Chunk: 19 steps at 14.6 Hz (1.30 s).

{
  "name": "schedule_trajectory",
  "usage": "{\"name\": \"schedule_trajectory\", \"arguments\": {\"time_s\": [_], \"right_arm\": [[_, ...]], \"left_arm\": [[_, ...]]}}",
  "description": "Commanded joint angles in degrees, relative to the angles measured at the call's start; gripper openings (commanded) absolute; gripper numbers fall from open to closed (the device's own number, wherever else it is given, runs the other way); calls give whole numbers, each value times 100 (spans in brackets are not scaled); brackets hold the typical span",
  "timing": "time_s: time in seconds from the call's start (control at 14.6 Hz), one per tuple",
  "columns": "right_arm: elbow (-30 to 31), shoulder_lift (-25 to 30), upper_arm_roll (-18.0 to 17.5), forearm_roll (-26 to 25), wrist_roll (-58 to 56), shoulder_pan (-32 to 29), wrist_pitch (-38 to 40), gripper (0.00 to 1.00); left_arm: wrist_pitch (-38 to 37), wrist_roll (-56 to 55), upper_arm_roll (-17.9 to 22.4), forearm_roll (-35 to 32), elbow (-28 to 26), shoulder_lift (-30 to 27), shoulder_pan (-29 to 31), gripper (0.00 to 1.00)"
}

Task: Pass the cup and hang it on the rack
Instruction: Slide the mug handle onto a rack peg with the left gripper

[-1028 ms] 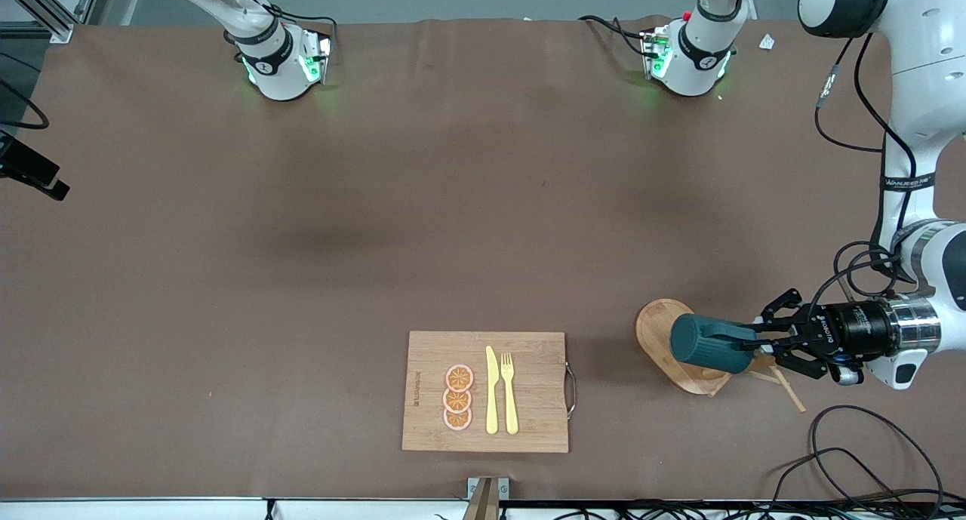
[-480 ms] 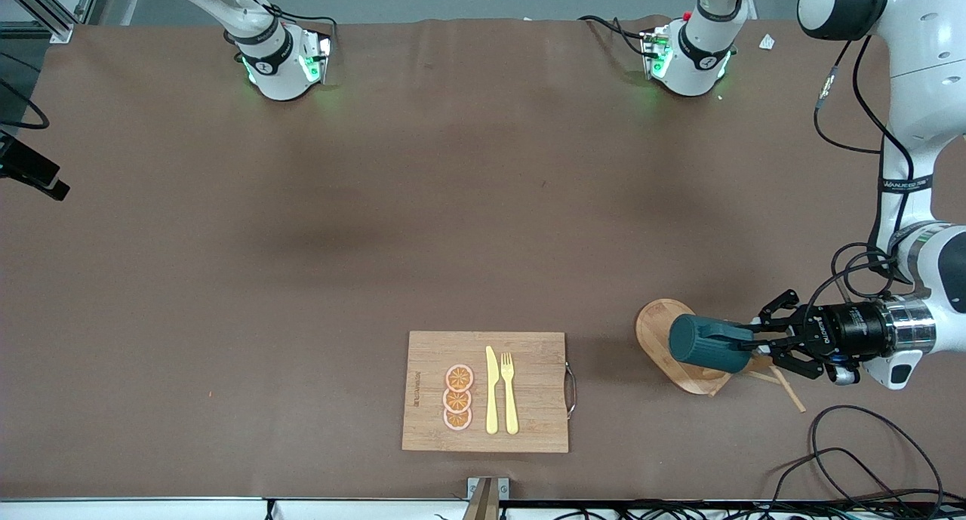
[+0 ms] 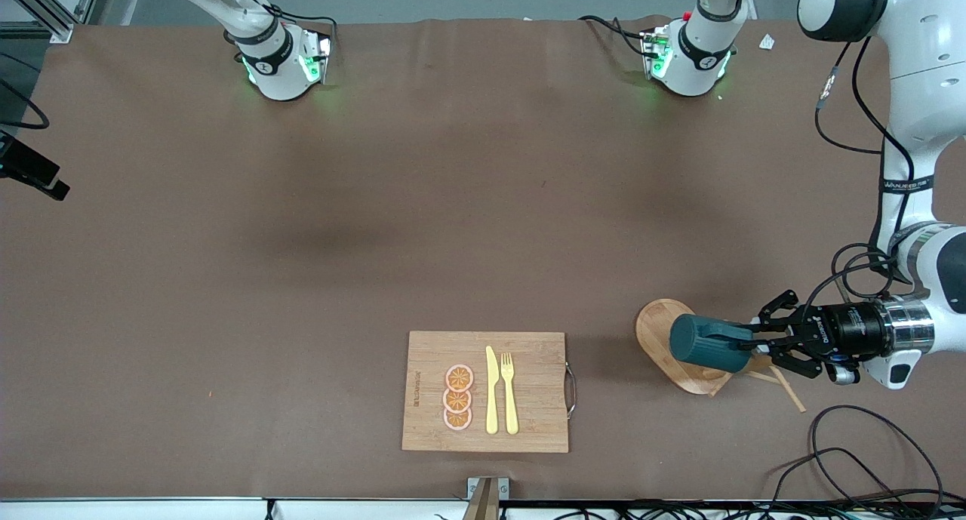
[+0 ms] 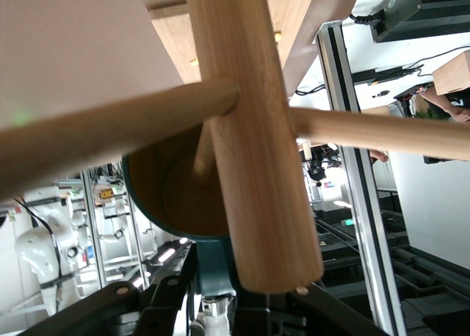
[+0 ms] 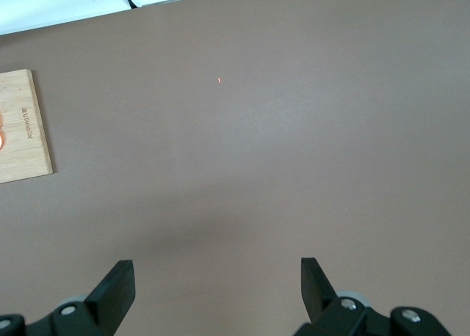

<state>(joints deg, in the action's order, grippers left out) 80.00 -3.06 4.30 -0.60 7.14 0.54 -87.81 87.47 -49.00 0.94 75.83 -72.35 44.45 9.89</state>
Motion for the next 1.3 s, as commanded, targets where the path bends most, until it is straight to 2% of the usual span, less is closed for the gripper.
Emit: {"name": "schedule_trajectory", "arguments": {"time_s": [0.0,1.23], "right_arm": [[-37,25,-52,51,7,-71,62,100],[-37,16,-52,60,7,-71,54,100]], "left_arm": [[-37,128,-6,-130,72,20,57,1],[-19,391,73,-191,81,73,128,4]]}}
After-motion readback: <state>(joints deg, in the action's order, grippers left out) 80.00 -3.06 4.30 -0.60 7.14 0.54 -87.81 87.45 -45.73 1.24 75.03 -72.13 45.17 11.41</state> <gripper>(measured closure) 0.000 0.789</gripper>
